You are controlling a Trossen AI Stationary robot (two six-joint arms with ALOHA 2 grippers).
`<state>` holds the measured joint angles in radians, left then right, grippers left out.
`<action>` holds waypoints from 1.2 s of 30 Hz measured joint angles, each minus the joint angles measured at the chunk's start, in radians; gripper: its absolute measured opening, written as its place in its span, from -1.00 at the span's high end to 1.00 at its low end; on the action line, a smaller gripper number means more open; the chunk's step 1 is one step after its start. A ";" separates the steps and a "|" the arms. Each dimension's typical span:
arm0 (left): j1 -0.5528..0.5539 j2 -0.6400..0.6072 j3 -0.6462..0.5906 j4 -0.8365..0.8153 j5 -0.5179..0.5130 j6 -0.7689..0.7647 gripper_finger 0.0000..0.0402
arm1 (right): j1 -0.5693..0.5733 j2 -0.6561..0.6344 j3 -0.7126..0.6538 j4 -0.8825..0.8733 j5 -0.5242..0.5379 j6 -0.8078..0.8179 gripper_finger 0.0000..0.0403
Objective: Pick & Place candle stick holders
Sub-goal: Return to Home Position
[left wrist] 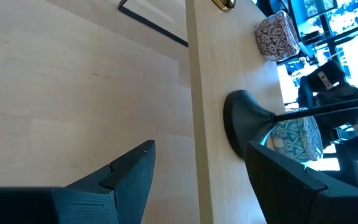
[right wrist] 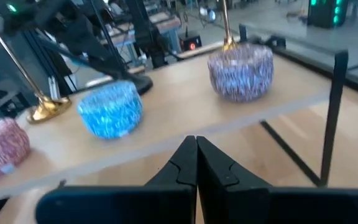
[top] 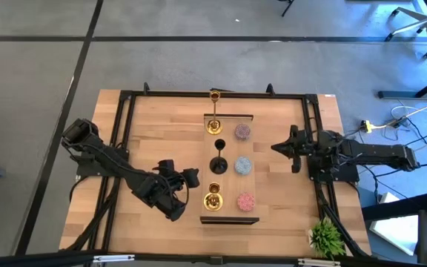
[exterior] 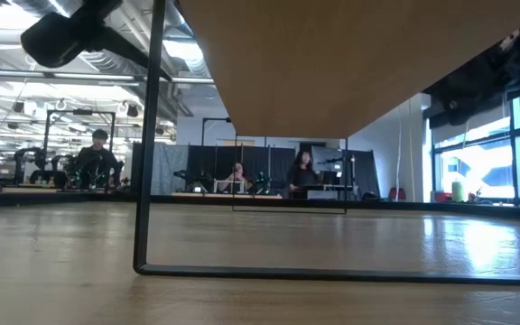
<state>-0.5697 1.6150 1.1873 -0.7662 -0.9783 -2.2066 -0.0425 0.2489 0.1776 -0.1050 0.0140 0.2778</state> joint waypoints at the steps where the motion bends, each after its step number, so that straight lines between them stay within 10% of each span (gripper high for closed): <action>1: 0.000 0.000 0.000 0.000 0.000 -0.002 -0.21 | -0.002 0.000 0.000 -0.015 0.000 0.000 1.00; 19: -0.005 0.000 0.000 -0.021 0.000 -0.006 -0.21 | -0.001 -0.229 0.000 -0.239 0.053 0.008 1.00; 36: -0.003 -0.004 0.000 -0.011 0.001 -0.009 -0.21 | -0.001 -0.246 -0.106 -0.068 0.029 0.057 1.00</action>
<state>-0.5732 1.6112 1.1873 -0.7775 -0.9775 -2.2158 -0.0433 0.0033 0.0713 -0.1733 0.0433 0.3349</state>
